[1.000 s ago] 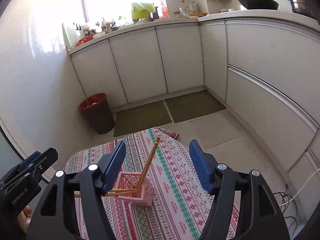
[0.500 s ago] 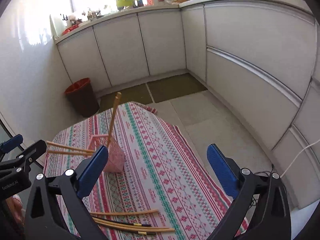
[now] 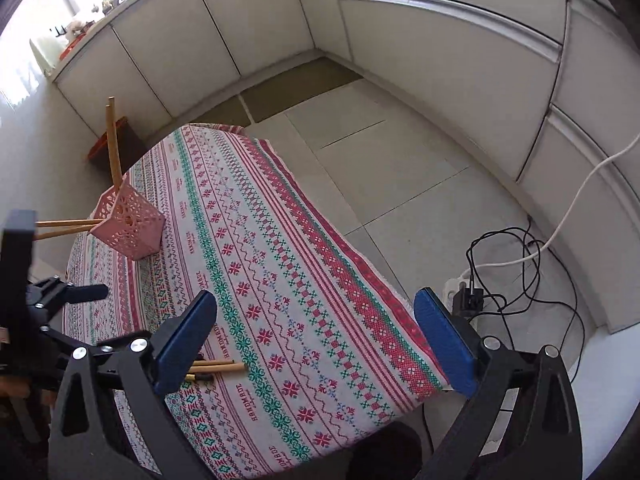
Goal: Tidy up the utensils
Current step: 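Move the left tool back toward the remaining chopsticks on the cloth, then lower the left tool onto the chopstick pile and close on a wooden chopstick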
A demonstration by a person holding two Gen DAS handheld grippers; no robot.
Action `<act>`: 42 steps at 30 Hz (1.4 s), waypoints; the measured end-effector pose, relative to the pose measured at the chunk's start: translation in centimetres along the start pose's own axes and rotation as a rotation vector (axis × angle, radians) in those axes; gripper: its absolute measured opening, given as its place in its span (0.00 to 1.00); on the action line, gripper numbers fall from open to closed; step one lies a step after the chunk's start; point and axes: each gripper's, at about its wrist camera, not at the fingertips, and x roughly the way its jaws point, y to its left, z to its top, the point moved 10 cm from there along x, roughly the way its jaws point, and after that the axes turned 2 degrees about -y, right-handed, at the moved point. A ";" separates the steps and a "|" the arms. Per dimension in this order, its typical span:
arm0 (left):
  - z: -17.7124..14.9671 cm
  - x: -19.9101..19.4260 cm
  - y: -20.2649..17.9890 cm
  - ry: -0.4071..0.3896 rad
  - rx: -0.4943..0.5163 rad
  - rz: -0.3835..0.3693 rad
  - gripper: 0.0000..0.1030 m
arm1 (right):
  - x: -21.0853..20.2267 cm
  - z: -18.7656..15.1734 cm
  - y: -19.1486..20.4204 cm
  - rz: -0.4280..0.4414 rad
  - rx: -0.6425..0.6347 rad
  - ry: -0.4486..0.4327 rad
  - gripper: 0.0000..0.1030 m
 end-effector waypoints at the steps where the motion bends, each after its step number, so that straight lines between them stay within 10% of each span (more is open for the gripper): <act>1: -0.1 1.2 0.0 0.037 0.009 -0.003 0.93 | -0.1 -0.2 -0.2 -0.001 -0.001 -0.005 0.93; 5: 0.1 4.5 -0.2 0.126 0.010 -0.026 0.87 | -0.1 -0.5 -0.6 -0.010 -0.032 -0.005 0.93; 9: 0.2 6.4 -0.5 0.178 0.036 -0.034 0.59 | 0.5 -0.8 -0.4 -0.015 -0.062 0.012 0.93; 18: 1.1 6.3 -1.1 0.127 0.084 -0.015 0.22 | 1.4 -1.5 0.5 -0.005 -0.078 0.064 0.93; 31: 1.2 -1.5 3.3 -0.101 0.073 0.083 0.11 | 4.8 -6.4 3.2 0.064 0.113 0.283 0.92; 42: -1.7 -8.8 5.4 -0.287 -0.033 0.156 0.10 | 8.8 -10.0 6.7 0.017 0.325 0.475 0.39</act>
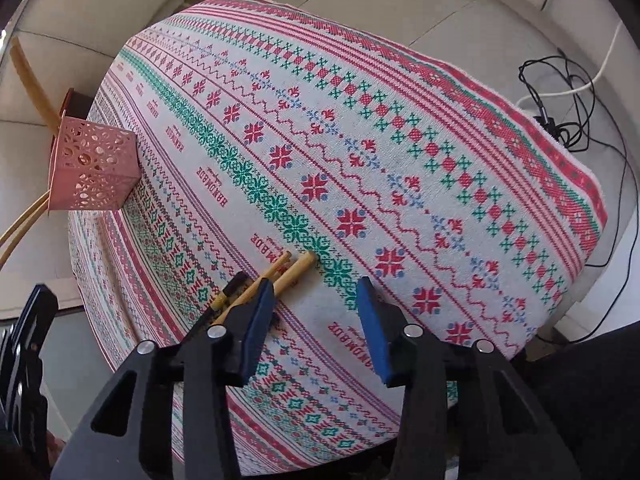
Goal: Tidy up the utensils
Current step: 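Lower the left tool onto the chopstick pile and close on a wooden chopstick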
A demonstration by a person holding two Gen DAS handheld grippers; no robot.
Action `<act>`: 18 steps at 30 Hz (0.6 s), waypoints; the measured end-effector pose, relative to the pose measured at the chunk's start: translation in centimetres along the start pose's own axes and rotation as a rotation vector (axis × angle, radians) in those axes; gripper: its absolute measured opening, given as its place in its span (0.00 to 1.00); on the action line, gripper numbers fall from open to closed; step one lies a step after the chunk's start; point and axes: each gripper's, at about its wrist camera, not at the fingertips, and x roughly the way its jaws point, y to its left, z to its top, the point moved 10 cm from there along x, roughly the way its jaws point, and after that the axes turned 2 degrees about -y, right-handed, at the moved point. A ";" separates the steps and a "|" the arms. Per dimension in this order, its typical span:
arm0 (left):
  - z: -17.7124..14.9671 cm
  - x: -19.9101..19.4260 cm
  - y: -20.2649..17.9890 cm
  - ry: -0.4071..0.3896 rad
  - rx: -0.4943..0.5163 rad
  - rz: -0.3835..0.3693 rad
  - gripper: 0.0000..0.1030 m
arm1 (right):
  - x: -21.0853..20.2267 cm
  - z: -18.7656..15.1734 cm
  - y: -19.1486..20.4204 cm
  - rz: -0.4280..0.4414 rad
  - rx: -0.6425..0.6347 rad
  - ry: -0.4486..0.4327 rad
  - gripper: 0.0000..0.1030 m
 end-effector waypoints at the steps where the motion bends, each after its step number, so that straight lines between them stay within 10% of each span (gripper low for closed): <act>1: -0.2 -0.1 0.2 -0.004 -0.009 0.005 0.10 | -0.1 -0.1 0.3 0.006 0.011 -0.001 0.39; 18: -1.6 0.9 1.6 0.011 -0.032 -0.011 0.13 | 2.4 0.8 3.1 -0.143 0.090 -0.018 0.19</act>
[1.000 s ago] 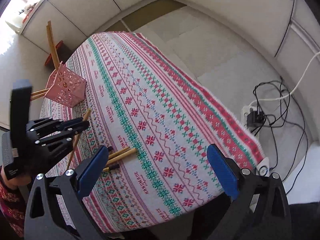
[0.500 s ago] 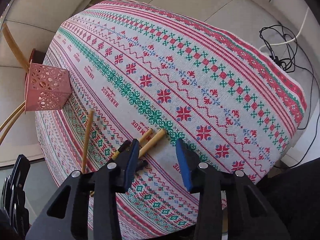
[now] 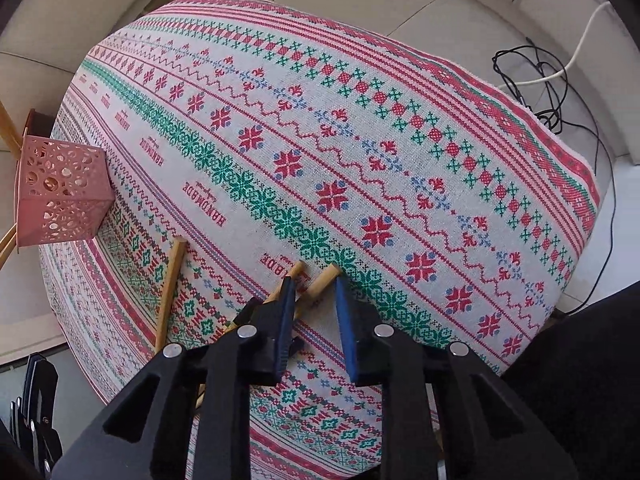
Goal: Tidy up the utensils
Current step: 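Lower the left tool onto the chopstick pile and close on a wooden chopstick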
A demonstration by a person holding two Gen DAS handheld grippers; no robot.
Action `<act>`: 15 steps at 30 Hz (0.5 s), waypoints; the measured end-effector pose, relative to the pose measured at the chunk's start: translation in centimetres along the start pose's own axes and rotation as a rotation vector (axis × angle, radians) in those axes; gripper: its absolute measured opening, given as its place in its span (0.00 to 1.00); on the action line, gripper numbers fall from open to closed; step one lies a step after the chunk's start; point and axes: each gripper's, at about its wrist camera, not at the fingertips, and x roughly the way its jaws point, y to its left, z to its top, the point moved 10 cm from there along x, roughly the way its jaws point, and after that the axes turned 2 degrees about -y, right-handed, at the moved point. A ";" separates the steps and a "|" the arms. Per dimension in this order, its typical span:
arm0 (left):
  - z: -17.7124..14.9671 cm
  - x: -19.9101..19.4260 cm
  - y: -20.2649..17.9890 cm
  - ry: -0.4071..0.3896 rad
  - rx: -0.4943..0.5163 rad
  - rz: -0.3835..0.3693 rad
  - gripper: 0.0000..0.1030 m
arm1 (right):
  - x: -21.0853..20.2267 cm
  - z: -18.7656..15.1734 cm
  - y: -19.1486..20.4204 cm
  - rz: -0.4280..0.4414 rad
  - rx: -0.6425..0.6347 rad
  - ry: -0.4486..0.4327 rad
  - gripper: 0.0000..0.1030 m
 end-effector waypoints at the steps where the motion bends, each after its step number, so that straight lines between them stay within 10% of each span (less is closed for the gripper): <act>1: 0.0 0.1 -0.1 0.003 0.003 -0.002 0.13 | 0.1 0.1 0.2 0.003 0.015 -0.005 0.18; 15: -1.2 5.6 -1.9 0.143 0.009 -0.064 0.16 | -0.3 3.9 -0.4 0.192 0.163 -0.068 0.09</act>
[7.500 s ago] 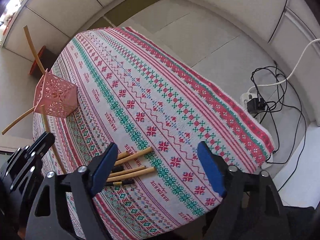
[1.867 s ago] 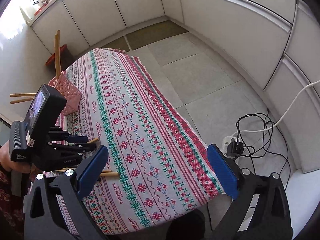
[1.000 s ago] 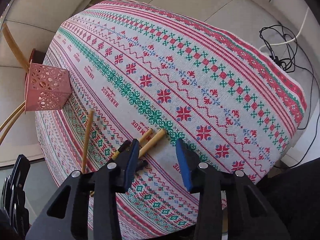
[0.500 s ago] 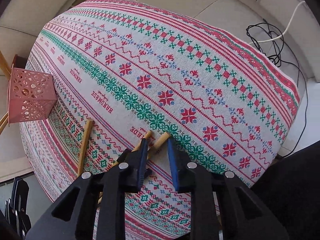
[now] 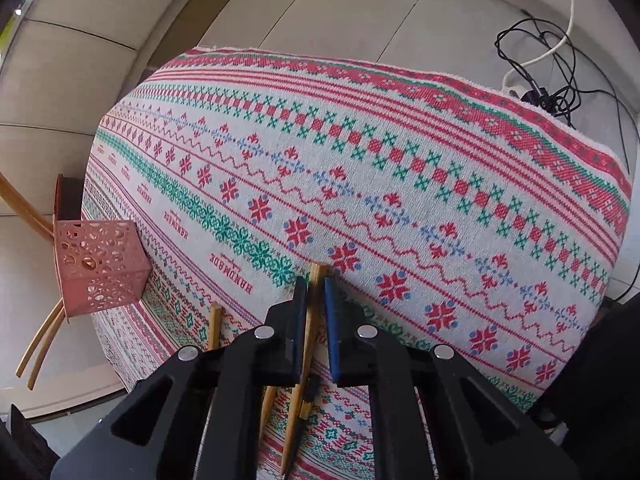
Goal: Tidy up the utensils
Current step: 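Lower the left tool onto the chopstick pile and close on a wooden chopstick, then lift the wooden chopstick upright with the left tool toward the pink basket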
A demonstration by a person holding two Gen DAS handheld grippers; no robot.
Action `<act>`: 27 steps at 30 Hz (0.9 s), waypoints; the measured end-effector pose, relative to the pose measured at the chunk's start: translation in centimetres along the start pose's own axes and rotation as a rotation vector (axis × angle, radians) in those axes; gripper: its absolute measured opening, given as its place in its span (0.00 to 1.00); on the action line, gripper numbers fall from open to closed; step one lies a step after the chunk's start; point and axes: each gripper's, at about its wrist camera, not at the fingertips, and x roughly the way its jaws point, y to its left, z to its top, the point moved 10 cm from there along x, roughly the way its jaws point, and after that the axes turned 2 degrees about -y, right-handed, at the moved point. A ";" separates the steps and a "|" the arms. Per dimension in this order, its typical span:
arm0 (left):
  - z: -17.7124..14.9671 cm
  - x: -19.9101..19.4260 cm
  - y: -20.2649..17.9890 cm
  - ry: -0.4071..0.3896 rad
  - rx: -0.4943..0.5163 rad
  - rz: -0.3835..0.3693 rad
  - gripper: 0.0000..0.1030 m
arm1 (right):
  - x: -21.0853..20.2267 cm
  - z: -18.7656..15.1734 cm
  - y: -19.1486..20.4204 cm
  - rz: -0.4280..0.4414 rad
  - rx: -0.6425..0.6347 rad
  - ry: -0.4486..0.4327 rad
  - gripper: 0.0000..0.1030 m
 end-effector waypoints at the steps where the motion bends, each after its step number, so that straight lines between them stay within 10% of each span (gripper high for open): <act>1: 0.2 0.4 -0.4 0.008 0.005 -0.010 0.17 | -0.3 0.6 -0.3 -0.002 0.003 -0.006 0.09; 18: 0.6 6.0 -3.6 0.152 0.115 -0.056 0.30 | -1.3 0.9 -3.0 -0.018 -0.019 0.068 0.18; 27: 2.4 5.7 -3.8 0.057 0.131 -0.051 0.06 | -1.0 1.3 -2.0 -0.006 -0.007 0.010 0.08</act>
